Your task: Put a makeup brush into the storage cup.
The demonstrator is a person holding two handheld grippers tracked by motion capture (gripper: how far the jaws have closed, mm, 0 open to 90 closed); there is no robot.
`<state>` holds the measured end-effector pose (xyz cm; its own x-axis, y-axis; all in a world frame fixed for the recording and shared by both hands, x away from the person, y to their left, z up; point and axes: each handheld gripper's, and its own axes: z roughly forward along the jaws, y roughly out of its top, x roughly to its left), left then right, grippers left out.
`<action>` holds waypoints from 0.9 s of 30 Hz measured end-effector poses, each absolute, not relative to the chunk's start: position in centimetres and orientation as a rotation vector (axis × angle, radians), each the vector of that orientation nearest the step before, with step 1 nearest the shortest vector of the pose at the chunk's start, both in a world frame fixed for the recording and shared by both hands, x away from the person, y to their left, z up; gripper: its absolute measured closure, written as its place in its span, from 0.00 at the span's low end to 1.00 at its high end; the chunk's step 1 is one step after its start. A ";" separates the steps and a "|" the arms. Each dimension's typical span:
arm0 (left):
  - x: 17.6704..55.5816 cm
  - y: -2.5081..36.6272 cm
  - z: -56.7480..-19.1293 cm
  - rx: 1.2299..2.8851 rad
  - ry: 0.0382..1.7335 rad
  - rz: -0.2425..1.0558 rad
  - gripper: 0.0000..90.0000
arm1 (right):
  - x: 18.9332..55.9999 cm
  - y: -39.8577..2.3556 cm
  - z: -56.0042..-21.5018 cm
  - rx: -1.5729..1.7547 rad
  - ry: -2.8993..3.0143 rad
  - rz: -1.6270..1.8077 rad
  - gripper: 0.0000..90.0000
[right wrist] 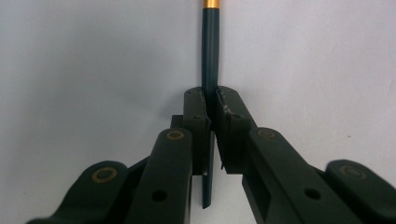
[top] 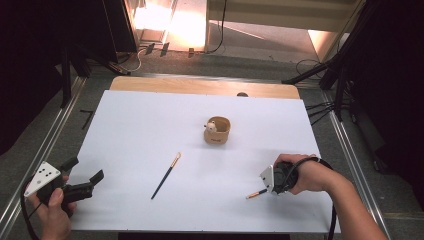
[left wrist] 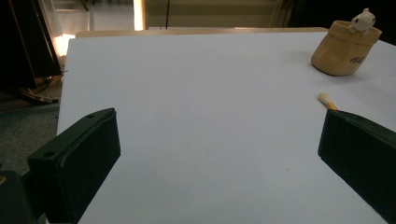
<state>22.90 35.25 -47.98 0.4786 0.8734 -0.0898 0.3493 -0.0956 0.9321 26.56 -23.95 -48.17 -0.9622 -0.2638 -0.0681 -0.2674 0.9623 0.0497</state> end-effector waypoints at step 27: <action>22.8 35.5 -48.0 1.668 1.071 0.621 0.00 | 26.7 -24.1 -47.4 -0.257 3.050 0.168 0.95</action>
<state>22.82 35.46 -47.99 0.4725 0.8762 -0.0943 0.3537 -0.0905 0.9310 26.73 -24.13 -47.35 -0.9831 -0.1622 -0.0845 -0.1705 0.9800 0.1027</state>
